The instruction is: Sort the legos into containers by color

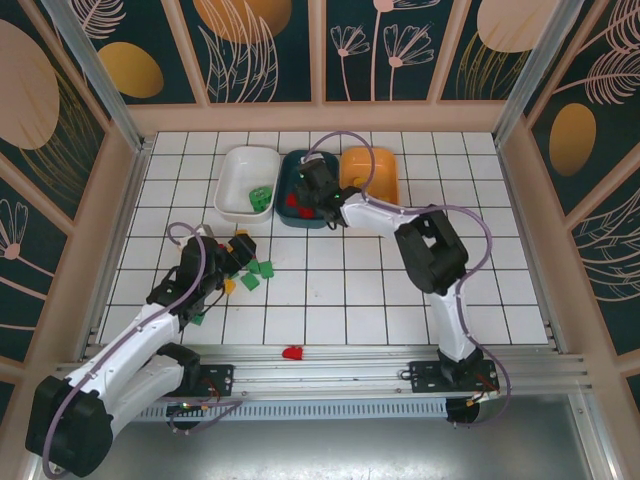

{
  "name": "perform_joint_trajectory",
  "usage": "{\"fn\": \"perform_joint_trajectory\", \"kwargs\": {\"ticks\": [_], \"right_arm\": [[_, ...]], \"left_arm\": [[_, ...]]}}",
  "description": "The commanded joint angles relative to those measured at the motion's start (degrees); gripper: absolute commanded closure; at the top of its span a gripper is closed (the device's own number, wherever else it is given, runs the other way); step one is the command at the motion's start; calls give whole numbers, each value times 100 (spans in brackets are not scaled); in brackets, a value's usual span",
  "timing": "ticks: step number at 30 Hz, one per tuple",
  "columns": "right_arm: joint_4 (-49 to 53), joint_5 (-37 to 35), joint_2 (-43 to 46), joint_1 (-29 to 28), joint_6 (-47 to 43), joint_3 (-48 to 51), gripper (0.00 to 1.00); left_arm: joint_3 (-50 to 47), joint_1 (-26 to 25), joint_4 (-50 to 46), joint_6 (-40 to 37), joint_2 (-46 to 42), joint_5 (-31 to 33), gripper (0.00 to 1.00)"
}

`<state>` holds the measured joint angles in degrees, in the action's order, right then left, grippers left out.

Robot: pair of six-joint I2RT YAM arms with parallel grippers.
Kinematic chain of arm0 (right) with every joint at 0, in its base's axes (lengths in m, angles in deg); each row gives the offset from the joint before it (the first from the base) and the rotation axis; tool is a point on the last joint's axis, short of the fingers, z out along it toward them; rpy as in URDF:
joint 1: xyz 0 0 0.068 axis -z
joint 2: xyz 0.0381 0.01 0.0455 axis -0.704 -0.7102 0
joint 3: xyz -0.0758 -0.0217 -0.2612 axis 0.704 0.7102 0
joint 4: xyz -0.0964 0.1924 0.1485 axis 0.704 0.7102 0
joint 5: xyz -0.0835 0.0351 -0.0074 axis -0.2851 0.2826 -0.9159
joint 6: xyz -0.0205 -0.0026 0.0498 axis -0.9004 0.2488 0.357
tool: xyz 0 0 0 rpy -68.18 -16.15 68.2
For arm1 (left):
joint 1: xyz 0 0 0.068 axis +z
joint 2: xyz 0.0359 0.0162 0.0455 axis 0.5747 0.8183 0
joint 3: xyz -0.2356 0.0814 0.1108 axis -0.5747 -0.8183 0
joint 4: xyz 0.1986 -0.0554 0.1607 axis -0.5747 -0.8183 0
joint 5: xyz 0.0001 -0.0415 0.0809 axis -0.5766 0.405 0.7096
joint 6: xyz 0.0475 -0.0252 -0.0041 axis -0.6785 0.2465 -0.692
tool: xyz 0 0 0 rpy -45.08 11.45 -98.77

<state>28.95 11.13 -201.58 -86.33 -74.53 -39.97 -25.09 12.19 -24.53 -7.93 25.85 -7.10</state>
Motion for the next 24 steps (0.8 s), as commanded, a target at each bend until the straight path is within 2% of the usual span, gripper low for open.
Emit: {"fn": "perform_joint_trajectory", "kwargs": {"ticks": [1,7,13,16,19,24], "right_arm": [[-358,-199,828,-203,101,502,40],[-821,-130,1727,-475,552,1692,40],[-1117,4,2420,-588,921,2596,41],[-1192,94,2670,-597,1042,2917,41],[-1176,56,2875,-605,1065,3145,41],[-1158,-60,3131,-605,1091,3424,41]], "left_arm": [[283,-19,-549,-262,56,546,12],[401,-22,-610,-317,199,1002,20],[540,36,-296,-476,935,1171,20],[810,224,-265,-579,1485,1042,20],[865,355,-67,-415,1821,587,23],[778,368,40,-76,1999,585,29]]}}
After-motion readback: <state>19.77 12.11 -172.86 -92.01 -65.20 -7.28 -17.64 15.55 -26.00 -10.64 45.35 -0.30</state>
